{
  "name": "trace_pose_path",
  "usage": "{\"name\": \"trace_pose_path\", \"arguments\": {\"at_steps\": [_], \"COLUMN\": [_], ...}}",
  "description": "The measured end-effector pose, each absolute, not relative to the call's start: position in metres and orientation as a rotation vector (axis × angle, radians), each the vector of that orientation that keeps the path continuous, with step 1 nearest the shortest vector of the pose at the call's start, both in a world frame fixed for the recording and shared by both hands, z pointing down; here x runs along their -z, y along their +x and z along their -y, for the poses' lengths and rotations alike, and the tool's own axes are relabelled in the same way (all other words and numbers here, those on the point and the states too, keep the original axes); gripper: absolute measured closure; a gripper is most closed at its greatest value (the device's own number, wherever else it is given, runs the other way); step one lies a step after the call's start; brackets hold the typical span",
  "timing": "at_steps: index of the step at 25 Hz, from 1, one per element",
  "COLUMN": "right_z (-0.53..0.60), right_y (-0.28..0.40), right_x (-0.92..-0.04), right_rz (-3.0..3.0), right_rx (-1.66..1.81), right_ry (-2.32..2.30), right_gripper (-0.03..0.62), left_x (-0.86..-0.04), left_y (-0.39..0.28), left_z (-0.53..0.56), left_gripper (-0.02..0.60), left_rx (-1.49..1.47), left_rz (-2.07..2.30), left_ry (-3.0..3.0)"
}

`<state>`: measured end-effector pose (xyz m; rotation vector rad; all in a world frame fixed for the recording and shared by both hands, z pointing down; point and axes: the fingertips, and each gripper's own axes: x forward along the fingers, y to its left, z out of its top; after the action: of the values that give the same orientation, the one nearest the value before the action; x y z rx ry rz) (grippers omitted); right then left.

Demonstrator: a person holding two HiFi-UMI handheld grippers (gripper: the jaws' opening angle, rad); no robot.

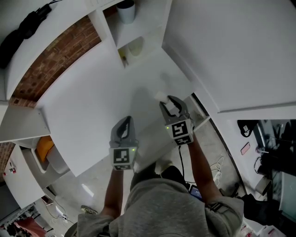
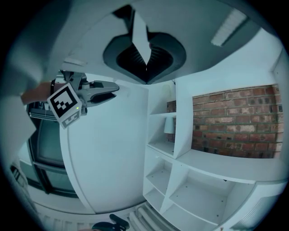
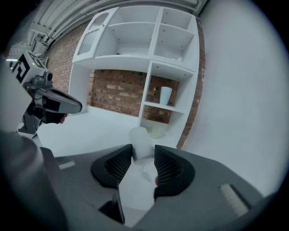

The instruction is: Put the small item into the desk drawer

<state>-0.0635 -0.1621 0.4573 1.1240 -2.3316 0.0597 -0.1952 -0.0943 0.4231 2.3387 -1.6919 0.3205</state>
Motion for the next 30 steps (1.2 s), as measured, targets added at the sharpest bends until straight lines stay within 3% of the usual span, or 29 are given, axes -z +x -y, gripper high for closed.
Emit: {"name": "trace_pose_path", "arguments": {"at_steps": [9, 30], "right_z": [0.114, 0.057], "right_y": [-0.013, 0.065], "right_x": [-0.416, -0.442], "right_rz": [2.339, 2.190], "right_rx": [-0.070, -0.208], "right_ry": [1.299, 1.532], "right_gripper": [0.433, 0.433], "left_x": [-0.400, -0.419], "left_y": [-0.147, -0.067], "left_z": [0.084, 0.072], "left_gripper": [0.569, 0.569], "left_rx": [-0.304, -0.350], "left_rz": [1.589, 1.308], "left_ry": [2.454, 2.604]}}
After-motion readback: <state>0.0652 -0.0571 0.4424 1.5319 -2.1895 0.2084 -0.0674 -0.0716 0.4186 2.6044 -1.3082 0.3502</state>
